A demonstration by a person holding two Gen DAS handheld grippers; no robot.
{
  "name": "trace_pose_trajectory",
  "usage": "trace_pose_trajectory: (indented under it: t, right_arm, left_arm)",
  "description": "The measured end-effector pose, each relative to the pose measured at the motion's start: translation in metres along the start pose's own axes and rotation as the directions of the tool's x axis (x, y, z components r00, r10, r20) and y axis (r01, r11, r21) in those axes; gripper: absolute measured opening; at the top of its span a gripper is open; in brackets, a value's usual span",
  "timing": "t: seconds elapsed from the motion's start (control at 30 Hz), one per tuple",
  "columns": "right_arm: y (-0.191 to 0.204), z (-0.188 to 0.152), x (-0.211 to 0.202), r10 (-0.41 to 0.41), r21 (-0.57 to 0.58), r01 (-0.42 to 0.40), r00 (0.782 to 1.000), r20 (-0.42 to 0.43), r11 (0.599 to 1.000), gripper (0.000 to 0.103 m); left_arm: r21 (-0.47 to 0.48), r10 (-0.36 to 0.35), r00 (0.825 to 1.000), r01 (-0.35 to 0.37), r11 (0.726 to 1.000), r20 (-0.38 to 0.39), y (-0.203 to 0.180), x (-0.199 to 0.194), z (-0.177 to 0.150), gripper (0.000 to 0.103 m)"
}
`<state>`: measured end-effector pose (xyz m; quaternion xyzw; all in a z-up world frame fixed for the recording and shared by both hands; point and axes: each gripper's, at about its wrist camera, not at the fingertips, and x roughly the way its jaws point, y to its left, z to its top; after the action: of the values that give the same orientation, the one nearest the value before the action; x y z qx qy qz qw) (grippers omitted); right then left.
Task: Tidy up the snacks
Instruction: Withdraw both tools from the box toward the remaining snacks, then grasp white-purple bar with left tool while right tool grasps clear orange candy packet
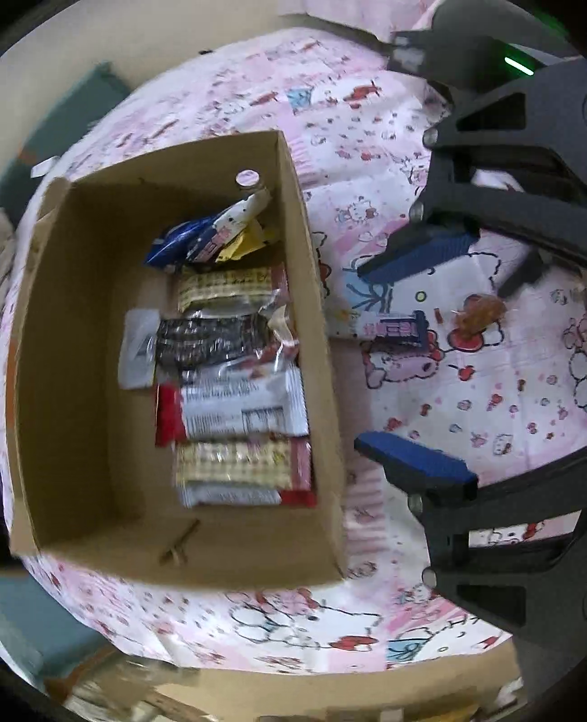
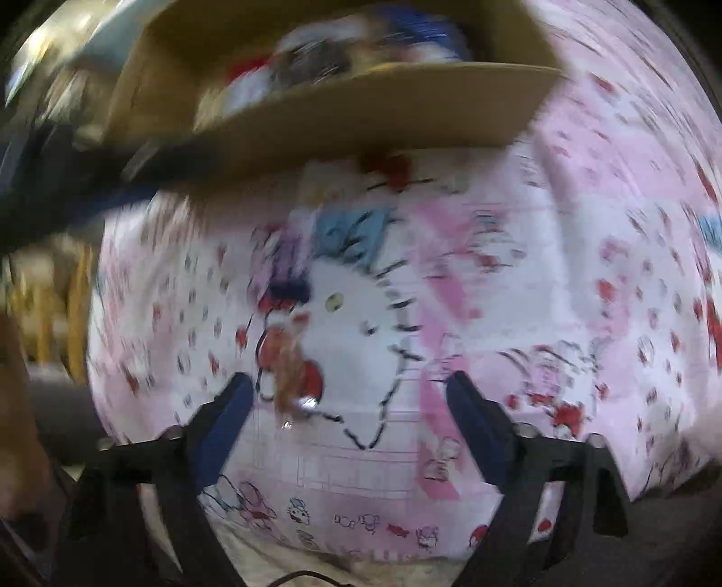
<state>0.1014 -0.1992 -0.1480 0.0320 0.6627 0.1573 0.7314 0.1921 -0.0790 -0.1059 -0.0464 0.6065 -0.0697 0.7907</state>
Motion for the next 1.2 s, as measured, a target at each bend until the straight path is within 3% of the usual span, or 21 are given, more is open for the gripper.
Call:
trace_pose_trajectory:
  t: [0.07, 0.13, 0.27, 0.33, 0.37, 0.4, 0.5, 0.67, 0.83, 0.93, 1.13, 1.17, 1.2]
  right_arm:
    - [0.011, -0.001, 0.010, -0.013, -0.047, 0.012, 1.000, -0.013, 0.999, 0.073]
    - [0.014, 0.002, 0.017, -0.016, -0.064, 0.014, 0.999, -0.030, 0.998, 0.059]
    - [0.027, 0.003, 0.026, -0.006, -0.127, 0.000, 0.999, -0.048, 0.992, 0.047]
    - [0.036, 0.001, 0.031, -0.032, -0.171, 0.023, 0.998, -0.049, 0.985, 0.035]
    - [0.039, 0.001, 0.033, -0.054, -0.186, 0.045, 0.998, -0.045, 0.981, 0.021]
    - [0.041, 0.001, 0.034, -0.066, -0.191, 0.057, 0.997, -0.040, 0.980, 0.018]
    - [0.030, 0.002, 0.025, -0.023, -0.135, 0.018, 0.999, -0.029, 0.991, 0.016]
    - [-0.014, 0.002, -0.019, 0.014, 0.065, -0.019, 0.996, 0.083, 0.998, 0.016]
    - [-0.058, 0.002, -0.055, 0.008, 0.297, -0.086, 0.967, 0.255, 0.951, 0.016]
    - [-0.069, 0.008, -0.066, -0.020, 0.343, -0.094, 0.949, 0.315, 0.935, 0.016]
    - [-0.078, 0.014, -0.062, 0.014, 0.346, -0.117, 0.958, 0.286, 0.931, 0.016]
    - [-0.077, 0.015, -0.062, 0.019, 0.341, -0.121, 0.958, 0.287, 0.932, 0.016]
    - [-0.077, 0.014, -0.060, 0.022, 0.339, -0.124, 0.957, 0.289, 0.933, 0.016]
  left_arm:
    - [-0.013, 0.029, 0.999, -0.029, 1.000, -0.017, -0.001, 0.006, 0.003, 0.046]
    - [-0.032, 0.013, 0.999, -0.015, 0.999, -0.042, 0.001, 0.013, 0.004, 0.046]
    - [-0.033, 0.017, 0.999, -0.019, 0.999, -0.043, 0.003, 0.015, 0.004, 0.046]
    - [-0.038, 0.008, 0.999, -0.010, 0.999, -0.043, 0.004, 0.014, 0.004, 0.046]
    - [-0.039, 0.006, 0.999, -0.008, 0.999, -0.042, 0.004, 0.014, 0.004, 0.046]
    - [-0.040, 0.004, 0.999, -0.005, 0.999, -0.043, 0.005, 0.013, 0.005, 0.048]
    - [-0.049, -0.005, 0.999, 0.003, 0.999, -0.044, 0.009, 0.011, 0.002, 0.048]
    - [-0.026, -0.020, 0.999, 0.019, 0.999, -0.045, 0.003, 0.008, -0.010, 0.048]
    - [0.001, 0.038, 0.996, -0.038, 0.999, -0.080, -0.013, 0.031, -0.021, 0.048]
    - [-0.035, 0.056, 0.993, -0.060, 0.998, -0.100, -0.014, 0.051, -0.024, 0.048]
    - [-0.014, 0.094, 0.992, -0.095, 0.995, -0.080, -0.029, 0.079, -0.027, 0.048]
    - [-0.003, 0.088, 0.994, -0.088, 0.996, -0.062, -0.032, 0.078, -0.027, 0.024]
    - [0.012, 0.077, 0.995, -0.077, 0.997, -0.061, -0.034, 0.078, -0.026, 0.013]
